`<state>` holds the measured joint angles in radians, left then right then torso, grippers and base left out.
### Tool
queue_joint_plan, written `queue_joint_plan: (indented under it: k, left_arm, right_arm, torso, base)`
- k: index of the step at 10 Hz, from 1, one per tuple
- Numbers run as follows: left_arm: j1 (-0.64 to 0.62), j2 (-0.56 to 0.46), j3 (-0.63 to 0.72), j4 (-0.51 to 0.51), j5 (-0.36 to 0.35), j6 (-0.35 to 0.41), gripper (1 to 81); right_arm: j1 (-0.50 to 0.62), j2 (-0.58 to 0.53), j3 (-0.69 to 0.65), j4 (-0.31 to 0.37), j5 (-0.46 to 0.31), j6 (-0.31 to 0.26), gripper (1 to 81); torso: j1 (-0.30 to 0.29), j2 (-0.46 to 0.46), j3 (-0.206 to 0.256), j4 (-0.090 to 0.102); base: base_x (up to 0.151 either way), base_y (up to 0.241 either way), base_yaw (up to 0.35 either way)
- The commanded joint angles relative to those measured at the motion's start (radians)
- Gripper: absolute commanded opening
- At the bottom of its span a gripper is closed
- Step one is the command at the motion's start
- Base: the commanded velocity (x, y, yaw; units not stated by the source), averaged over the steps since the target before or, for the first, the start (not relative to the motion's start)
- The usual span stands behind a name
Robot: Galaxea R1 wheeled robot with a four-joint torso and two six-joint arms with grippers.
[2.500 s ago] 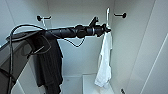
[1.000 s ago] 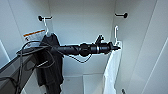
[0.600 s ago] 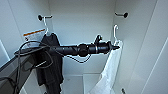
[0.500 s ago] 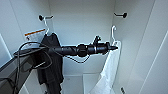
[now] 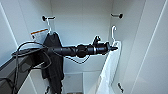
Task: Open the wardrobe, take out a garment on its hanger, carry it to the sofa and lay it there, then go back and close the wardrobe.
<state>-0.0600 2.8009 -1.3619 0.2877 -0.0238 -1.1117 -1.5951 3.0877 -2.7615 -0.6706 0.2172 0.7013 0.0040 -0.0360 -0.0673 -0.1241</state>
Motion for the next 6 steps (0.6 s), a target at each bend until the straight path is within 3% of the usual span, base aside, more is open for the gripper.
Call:
queue_joint_plan:
  k: [1, 6]
  left_arm:
    - [-0.186, -0.003, 0.007, 0.021, -0.048, 0.012, 1.0]
    - [-0.175, -0.015, 0.02, 0.021, -0.048, 0.012, 1.0]
  right_arm:
    - [0.033, 0.004, 0.005, -0.001, -0.033, 0.0, 81.1]
    - [0.033, 0.004, 0.002, -0.001, -0.033, 0.0, 81.1]
  torso:
    - [0.0, 0.0, 0.0, 0.0]
    - [0.0, 0.0, 0.0, 0.0]
  base:
    - [-0.119, 0.0, 0.0]
    - [-0.125, 0.0, 0.0]
